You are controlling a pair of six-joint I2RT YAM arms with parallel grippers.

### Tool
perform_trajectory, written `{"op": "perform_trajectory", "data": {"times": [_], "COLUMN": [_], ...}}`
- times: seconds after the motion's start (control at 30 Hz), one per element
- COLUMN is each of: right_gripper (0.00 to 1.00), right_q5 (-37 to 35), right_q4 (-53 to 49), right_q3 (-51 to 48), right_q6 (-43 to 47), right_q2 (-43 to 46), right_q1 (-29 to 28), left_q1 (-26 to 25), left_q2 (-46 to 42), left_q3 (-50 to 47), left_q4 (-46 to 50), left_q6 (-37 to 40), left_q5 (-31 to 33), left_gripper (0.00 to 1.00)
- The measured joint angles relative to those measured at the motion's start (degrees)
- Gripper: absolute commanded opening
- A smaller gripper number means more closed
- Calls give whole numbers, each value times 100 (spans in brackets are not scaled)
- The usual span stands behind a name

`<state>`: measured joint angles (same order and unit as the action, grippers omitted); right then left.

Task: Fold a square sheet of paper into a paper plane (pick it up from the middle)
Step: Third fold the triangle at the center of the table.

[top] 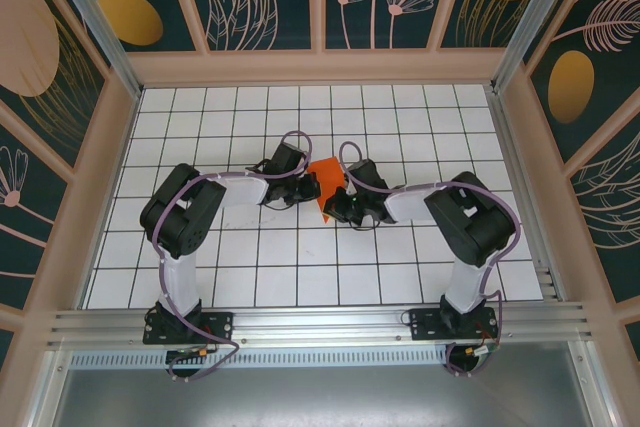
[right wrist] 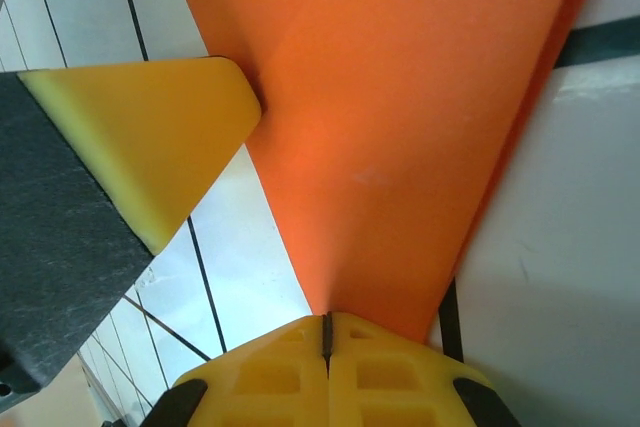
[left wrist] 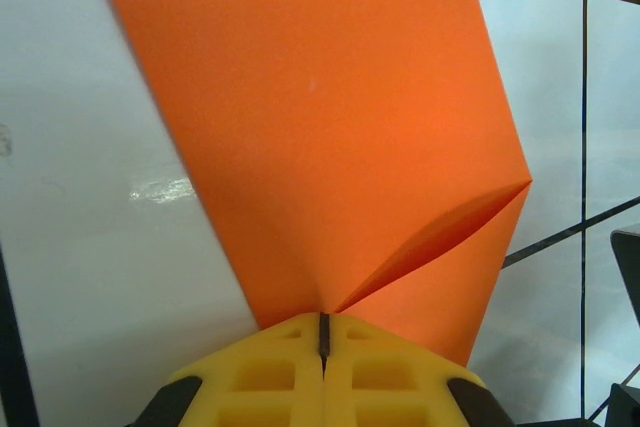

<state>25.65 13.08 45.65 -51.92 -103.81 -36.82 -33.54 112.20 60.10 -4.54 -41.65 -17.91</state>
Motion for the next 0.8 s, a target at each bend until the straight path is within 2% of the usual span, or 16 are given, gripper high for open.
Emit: {"op": "perform_trajectory", "data": {"times": [0.23, 0.47, 0.63, 0.8], "right_gripper": [0, 0, 0, 0], "right_q5": [9, 170, -26, -136], "right_q4": [146, -391, -437, -431], "right_q3": [-166, -297, -195, 127], "right_q6": [61, 105, 212, 459], "right_q2": [83, 566, 820, 426], "right_q1": [-66, -181, 153, 516], "left_q1": [-2, -2, -2, -2], "left_q2": [-4, -4, -4, -2], "left_q3": [-13, -13, -9, 17], "left_q4": [-20, -28, -42, -37], "left_q6": [-7, 2, 96, 310], "left_q5": [15, 20, 39, 87], "left_gripper": [0, 0, 0, 0]}}
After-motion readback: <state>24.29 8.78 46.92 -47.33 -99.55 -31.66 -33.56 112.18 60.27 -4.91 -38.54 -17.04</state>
